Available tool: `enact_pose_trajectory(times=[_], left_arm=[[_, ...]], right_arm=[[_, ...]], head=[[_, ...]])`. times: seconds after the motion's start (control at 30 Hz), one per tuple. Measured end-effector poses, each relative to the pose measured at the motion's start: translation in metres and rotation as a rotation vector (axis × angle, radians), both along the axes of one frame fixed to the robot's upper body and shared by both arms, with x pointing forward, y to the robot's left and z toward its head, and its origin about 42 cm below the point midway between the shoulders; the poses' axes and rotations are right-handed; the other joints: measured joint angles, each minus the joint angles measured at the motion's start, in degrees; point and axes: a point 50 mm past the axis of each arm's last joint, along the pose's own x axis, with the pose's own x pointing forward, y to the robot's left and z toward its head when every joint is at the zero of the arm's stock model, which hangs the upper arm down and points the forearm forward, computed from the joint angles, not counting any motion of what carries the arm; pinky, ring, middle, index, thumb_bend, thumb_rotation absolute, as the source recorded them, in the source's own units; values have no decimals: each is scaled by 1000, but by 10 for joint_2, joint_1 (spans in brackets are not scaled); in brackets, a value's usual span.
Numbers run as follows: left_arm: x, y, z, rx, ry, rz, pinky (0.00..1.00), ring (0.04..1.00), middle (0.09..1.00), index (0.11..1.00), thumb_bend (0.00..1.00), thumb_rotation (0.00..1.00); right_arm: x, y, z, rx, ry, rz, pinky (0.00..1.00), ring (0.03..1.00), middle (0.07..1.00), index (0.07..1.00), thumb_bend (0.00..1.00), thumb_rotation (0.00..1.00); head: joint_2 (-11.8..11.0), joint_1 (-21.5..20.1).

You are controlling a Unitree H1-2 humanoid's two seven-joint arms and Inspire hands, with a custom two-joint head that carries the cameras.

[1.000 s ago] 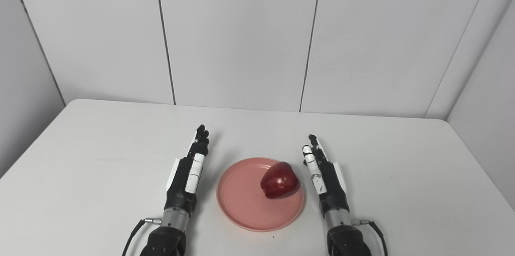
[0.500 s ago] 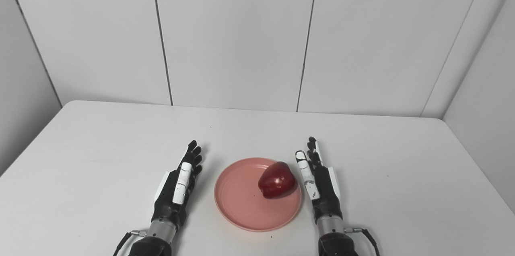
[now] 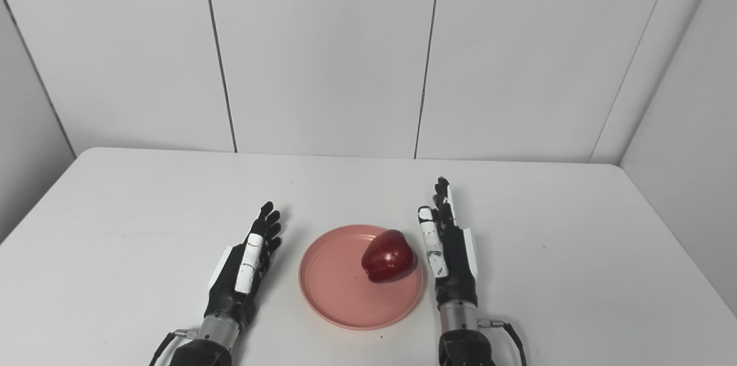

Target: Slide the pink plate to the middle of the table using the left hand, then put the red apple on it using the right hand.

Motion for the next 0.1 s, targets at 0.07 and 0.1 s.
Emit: enact_pose_trajectory(times=[0.07, 0.1], left_arm=[[0, 0, 0, -1, -1, 2, 1000, 1000, 1000, 1000, 833, 1000], [0, 0, 0, -1, -1, 2, 1000, 1000, 1000, 1000, 835, 1000]], right_arm=[[0, 0, 0, 13, 1, 4, 1000, 1000, 1000, 1000, 818, 1000], [0, 0, 0, 23, 1, 8, 1000, 1000, 1000, 1000, 813, 1000]], head=[[0, 0], [0, 0]])
